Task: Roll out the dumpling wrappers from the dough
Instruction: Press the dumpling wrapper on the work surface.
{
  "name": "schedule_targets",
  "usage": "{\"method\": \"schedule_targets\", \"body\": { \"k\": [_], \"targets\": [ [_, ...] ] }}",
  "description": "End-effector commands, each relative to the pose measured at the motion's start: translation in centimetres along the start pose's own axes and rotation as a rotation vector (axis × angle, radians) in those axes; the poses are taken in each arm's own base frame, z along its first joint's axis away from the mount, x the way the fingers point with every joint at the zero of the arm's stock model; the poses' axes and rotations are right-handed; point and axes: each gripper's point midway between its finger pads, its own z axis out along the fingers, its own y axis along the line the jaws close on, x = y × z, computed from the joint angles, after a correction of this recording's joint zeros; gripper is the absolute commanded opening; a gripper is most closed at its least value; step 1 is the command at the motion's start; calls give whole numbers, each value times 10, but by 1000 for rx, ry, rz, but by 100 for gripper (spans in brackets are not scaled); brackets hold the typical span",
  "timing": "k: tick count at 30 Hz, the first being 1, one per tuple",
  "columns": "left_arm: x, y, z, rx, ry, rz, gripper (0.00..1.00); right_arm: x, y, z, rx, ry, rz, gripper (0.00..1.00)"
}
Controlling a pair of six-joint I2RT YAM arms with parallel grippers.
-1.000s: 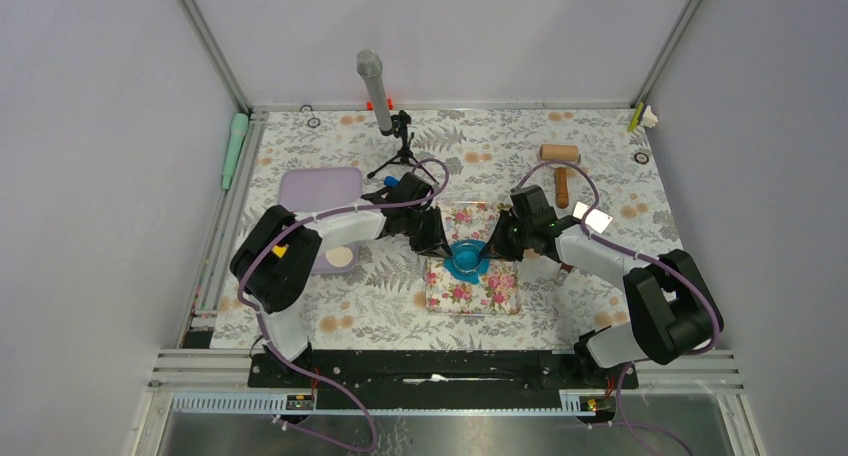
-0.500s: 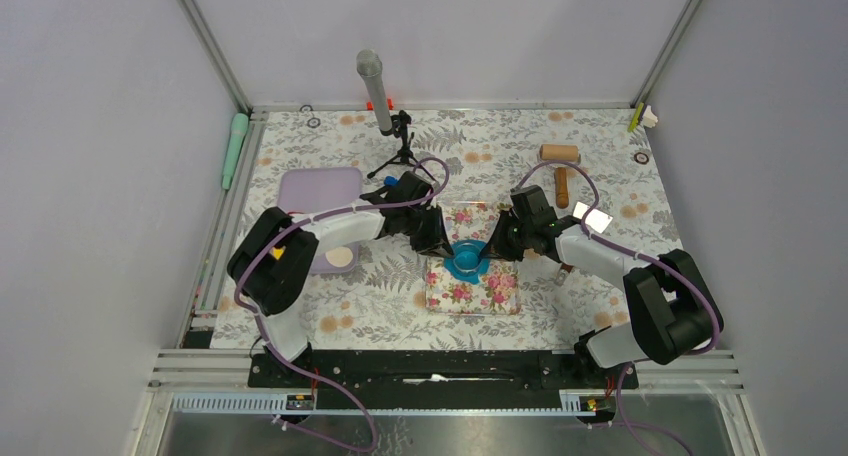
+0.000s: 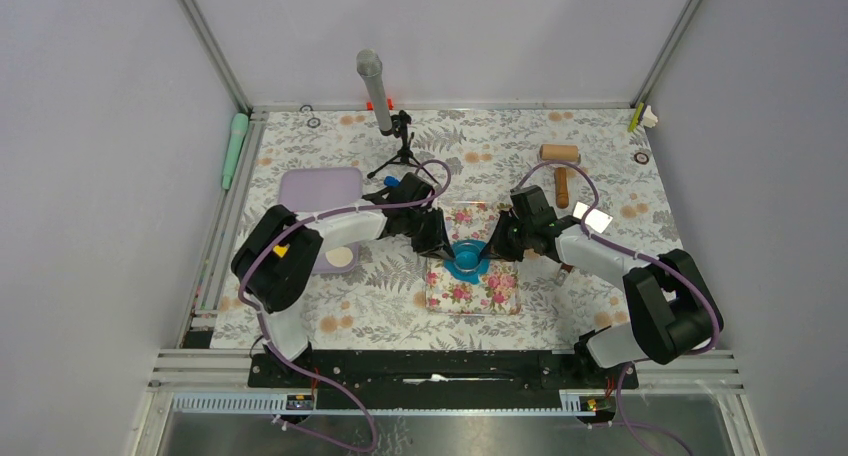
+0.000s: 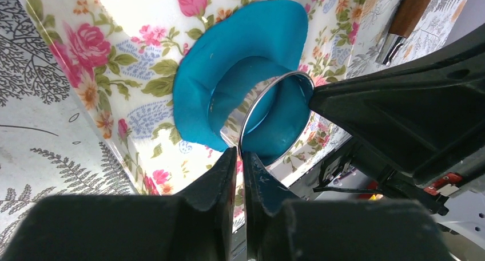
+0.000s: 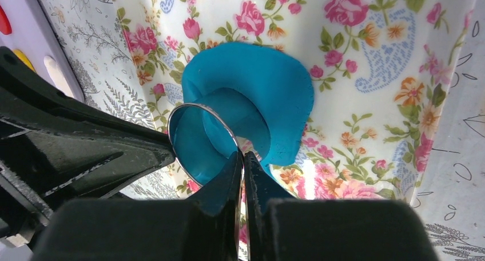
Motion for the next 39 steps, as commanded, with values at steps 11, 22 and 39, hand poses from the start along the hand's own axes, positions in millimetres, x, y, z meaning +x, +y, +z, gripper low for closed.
{"method": "schedule_targets", "body": {
  "k": [11, 22, 39],
  "targets": [
    [-1, 22, 17, -64, 11, -9, 0, 9, -16, 6, 59, 29, -10, 2],
    [18, 64, 26, -192, 56, -39, 0, 29, -52, 13, 153, 47, 7, 0],
    [20, 119, 48, -414, 78, -113, 0, 33, -65, 6, 229, 23, 83, 0]
  ]
}}
